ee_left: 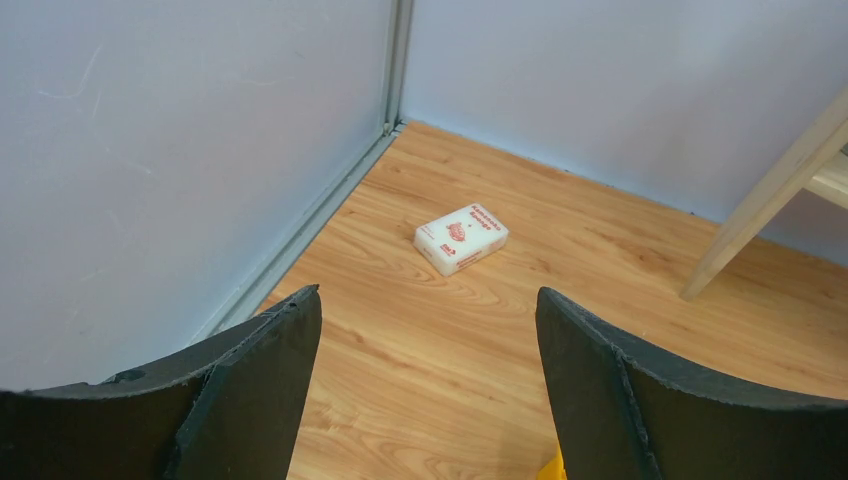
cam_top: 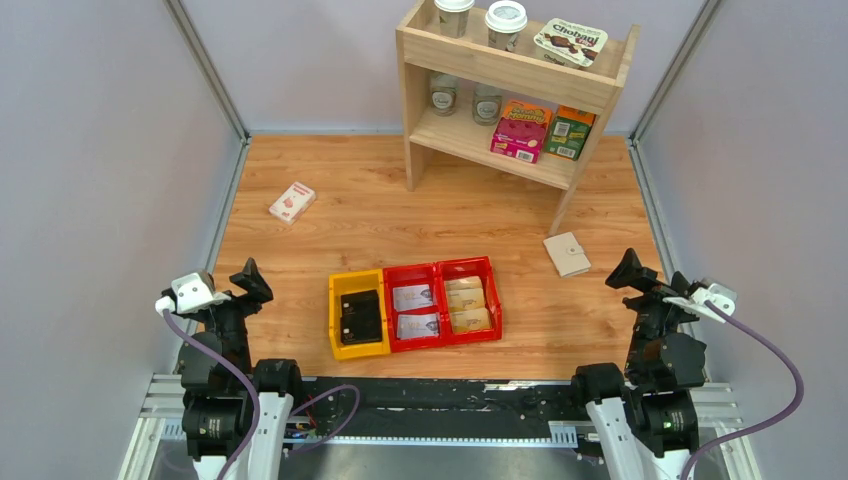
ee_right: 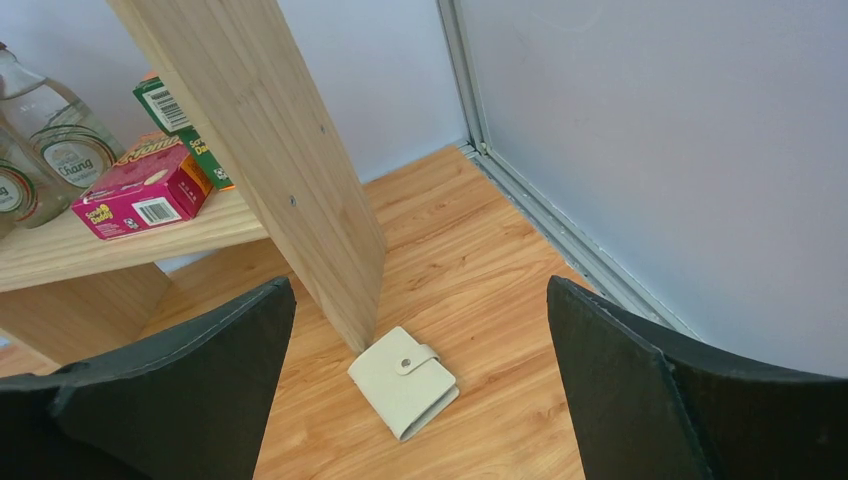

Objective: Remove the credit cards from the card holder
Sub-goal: Move the storage box to the center of the board.

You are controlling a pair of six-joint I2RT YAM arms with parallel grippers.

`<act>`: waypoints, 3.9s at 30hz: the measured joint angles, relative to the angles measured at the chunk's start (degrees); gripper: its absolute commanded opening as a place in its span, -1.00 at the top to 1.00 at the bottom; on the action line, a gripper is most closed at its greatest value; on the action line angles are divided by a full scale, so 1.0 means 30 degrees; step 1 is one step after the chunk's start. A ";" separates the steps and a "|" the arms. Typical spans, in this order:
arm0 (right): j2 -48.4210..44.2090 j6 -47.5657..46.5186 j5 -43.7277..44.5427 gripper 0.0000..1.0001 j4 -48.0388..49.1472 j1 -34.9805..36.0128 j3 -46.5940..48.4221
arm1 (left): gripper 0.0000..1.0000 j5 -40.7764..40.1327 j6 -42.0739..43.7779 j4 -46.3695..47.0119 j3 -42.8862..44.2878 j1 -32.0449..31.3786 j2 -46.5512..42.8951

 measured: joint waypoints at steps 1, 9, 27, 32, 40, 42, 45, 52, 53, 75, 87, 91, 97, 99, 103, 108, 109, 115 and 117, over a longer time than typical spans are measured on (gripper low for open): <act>0.0000 0.0022 0.0000 -1.00 0.0000 0.0000 0.0000 | -0.72 0.0000 0.0000 0.0000 0.0000 0.0007 -0.0007; 0.0750 0.0532 -0.2739 -1.00 -0.0182 0.0000 0.0801 | -0.72 -0.0357 -0.0415 -0.0233 0.0044 0.0000 0.0000; 0.3592 0.1428 -0.5464 -1.00 -0.0641 0.1035 0.1435 | -0.73 0.7038 -0.3905 -0.5391 0.5282 -0.1020 1.4841; 0.2929 0.1406 -0.5064 -1.00 -0.0619 0.1188 0.1333 | -0.73 0.6492 -0.6091 -0.5821 0.5056 -0.6586 1.7726; 0.2302 0.1341 -0.4561 -1.00 -0.0590 0.1880 0.1188 | -0.74 0.3563 -0.9209 -0.4838 0.5282 -1.2218 2.2367; 0.2047 0.1333 -0.4393 -1.00 -0.0576 0.2040 0.1115 | -0.74 0.3184 -0.9639 -0.4517 0.5457 -1.2706 2.3853; 0.1756 0.1326 -0.4124 -1.00 -0.0576 0.2295 0.0962 | -0.75 0.2616 -1.0105 -0.4044 0.5952 -1.3274 2.6046; 0.1712 0.1282 -0.3949 -1.00 -0.0568 0.2798 0.0896 | -0.75 0.1931 -1.0477 -0.3147 0.6776 -1.3624 2.8990; 0.1712 0.1282 -0.3920 -1.00 -0.0568 0.2820 0.0896 | -0.75 0.1836 -1.0513 -0.3147 0.6900 -1.3624 2.9317; 0.1413 0.1282 -0.3803 -1.00 -0.0561 0.3082 0.0816 | -0.74 0.1020 -0.9406 -0.2645 1.2007 -1.1475 3.4184; 0.1392 0.1282 -0.3803 -1.00 -0.0554 0.3118 0.0809 | -0.75 0.1311 -1.1562 -0.0444 1.3799 -0.9799 3.5904; 0.1392 0.1282 -0.3810 -1.00 -0.0554 0.3118 0.0809 | -0.75 0.1392 -1.2932 0.0328 1.4746 -0.9282 3.6924; 0.1399 0.1282 -0.3810 -1.00 -0.0554 0.3118 0.0809 | -0.76 0.1071 -1.5096 0.1078 1.5285 -0.8837 3.7565; 0.1399 0.1282 -0.3810 -1.00 -0.0546 0.3118 0.0809 | -0.76 0.0962 -1.5883 0.1239 1.5285 -0.8772 3.7630; 0.1399 0.1282 -0.3810 -1.00 -0.0546 0.3118 0.0809 | -0.76 0.0838 -1.7456 0.1566 1.5358 -0.8706 3.7849; 0.1399 0.1282 -0.3818 -1.00 -0.0539 0.3118 0.0809 | -0.76 0.0852 -1.9810 0.2142 1.5387 -0.8692 3.8009; 0.1399 0.1282 -0.3825 -1.00 -0.0532 0.3118 0.0809 | -0.76 0.0882 -2.0276 0.2302 1.5380 -0.8692 3.8016; 0.1399 0.1282 -0.3832 -1.00 -0.0452 0.3126 0.0707 | -0.76 0.0889 -2.2586 0.3279 1.5329 -0.8925 3.8024; 0.1399 0.1282 -0.3840 -1.00 -0.0437 0.3118 0.0707 | -0.76 0.0809 -2.3008 0.3577 1.5329 -0.9078 3.8024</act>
